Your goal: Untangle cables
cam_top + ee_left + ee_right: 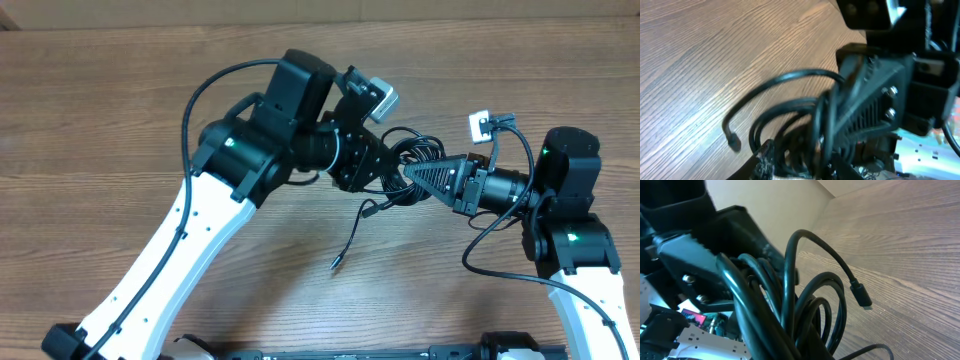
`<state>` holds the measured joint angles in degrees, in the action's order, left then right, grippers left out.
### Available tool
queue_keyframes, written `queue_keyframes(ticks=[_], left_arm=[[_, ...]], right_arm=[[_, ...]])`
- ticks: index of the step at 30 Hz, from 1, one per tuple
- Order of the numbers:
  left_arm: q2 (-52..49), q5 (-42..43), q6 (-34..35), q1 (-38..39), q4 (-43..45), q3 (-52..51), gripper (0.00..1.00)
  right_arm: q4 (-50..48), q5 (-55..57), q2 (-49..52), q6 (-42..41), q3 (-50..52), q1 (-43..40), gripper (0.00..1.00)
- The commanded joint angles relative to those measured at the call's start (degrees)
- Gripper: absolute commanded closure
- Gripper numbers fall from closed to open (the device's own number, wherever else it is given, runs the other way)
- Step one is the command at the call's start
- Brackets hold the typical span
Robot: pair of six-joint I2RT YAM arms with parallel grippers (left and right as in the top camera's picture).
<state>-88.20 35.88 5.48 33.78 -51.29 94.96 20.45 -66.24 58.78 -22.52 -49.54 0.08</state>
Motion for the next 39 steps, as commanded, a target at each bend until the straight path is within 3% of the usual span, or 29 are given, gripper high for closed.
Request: queue_keyframes(ticks=[1,4,6,8,22,30,39], left_arm=[[-0.63,1.40,0.57,0.96,1.11,1.09,0.70],[-0.63,1.38,0.57,1.14,1.66,1.09,0.72],[-0.63,1.18,0.57,1.14,1.88,1.09,0.80],[-0.63,1.20,0.57,1.14,2.01,1.09,0.96],[-0.63,1.70,0.57,1.14,0.74,1.09,0.96],[-0.61,10.27,0.55,1.07,0.76,1.09,0.96],[-0.61,14.47,0.57,-0.04,0.74,1.11,0.96]], right_arm=[[-0.66,-1.60,-0.26,-0.20,-0.04,-0.13,0.96],[-0.72,-1.57,-0.26,-0.20,-0.04,-0.13,0.96],[-0.70,-1.40,-0.26,-0.17,-0.04,-0.13,0.96],[-0.70,-1.40,-0.26,-0.17,-0.04,-0.13,0.96],[-0.55,4.26,-0.26,1.53,-0.04,-0.13,0.96],[4.24,17.22,-0.26,5.99,-0.04,-0.13,0.96],[6.75,21.59,-0.26,8.07,-0.02,-0.13,0.96]])
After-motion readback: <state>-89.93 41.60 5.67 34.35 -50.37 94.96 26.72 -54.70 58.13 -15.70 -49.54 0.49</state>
